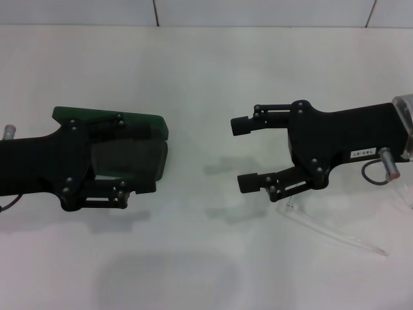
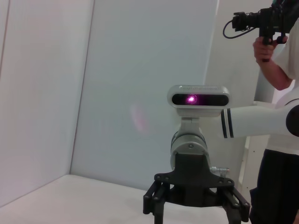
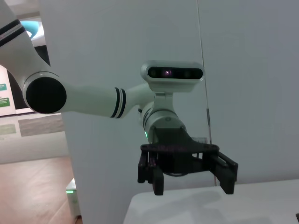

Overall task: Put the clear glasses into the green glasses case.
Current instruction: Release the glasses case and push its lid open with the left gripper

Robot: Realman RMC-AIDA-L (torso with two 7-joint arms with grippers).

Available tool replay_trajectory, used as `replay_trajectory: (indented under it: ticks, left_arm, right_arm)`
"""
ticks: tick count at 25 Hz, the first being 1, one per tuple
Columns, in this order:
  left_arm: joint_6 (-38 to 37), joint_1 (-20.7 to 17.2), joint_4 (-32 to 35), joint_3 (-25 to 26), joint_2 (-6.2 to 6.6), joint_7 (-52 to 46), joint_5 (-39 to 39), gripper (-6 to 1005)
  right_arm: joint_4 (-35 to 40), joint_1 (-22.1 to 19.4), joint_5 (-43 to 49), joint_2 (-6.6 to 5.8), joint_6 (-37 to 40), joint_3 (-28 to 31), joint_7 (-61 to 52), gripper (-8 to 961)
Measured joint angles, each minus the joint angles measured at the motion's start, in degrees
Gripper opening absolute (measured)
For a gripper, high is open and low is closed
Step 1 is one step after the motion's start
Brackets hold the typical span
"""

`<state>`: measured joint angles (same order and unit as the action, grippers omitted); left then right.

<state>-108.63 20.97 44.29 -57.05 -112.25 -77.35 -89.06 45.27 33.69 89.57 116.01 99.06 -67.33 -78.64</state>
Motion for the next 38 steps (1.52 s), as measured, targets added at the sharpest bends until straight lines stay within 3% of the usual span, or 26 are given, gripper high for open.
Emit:
replay_trajectory:
  ticks: [17,18,21,24,29,30,31,35,38]
  left_arm:
    - [0.4,0.0,0.0,1.3,-0.66,-0.8,-0.2,833]
    - [0.6,0.6,0.2,6.9,-1.46,-6.3,0.1,833]
    - [1.0,1.6,1.1,12.5,-1.79,-12.2,-0.5,833]
    - [3.2,2.5,5.4,14.5,-1.71,-17.0,-2.9,832]
    - [9.6,3.0,19.9,14.3,-3.41,-26.4,-12.2,832]
    - [9.6,3.0,19.9,14.3,-3.41,-26.4,-12.2,832]
    - [11.0,3.6,25.5,14.2,-4.21,-29.3,-17.3,832]
    - [11.6,6.4,32.5,12.8,-5.51,-31.5,-27.6,833]
    - [12.7,9.7,36.6,7.8,-6.50,-32.0,-39.0,832]
  right_arm:
    - [0.0,-3.1,-2.4,-0.33,-2.2,0.2,-0.3,872]
    - [0.0,-3.3,-2.1,-0.46,-3.2,0.3,-0.5,872]
    - [1.2,-4.5,0.4,-1.25,-9.1,1.2,-3.2,872]
    - [2.5,-6.1,1.3,-1.81,-10.6,3.1,-4.4,872]
    - [12.0,-10.2,6.7,-2.26,-9.6,7.8,-9.2,873]
    - [14.2,-10.6,8.5,-2.20,-9.4,7.9,-11.2,873]
    - [15.6,-10.8,9.4,-2.04,-9.0,7.9,-12.3,873]
    - [17.6,-11.6,9.4,-1.40,-5.5,10.0,-14.6,873]
    - [17.5,-11.6,9.2,-1.13,-2.2,13.2,-15.9,873]
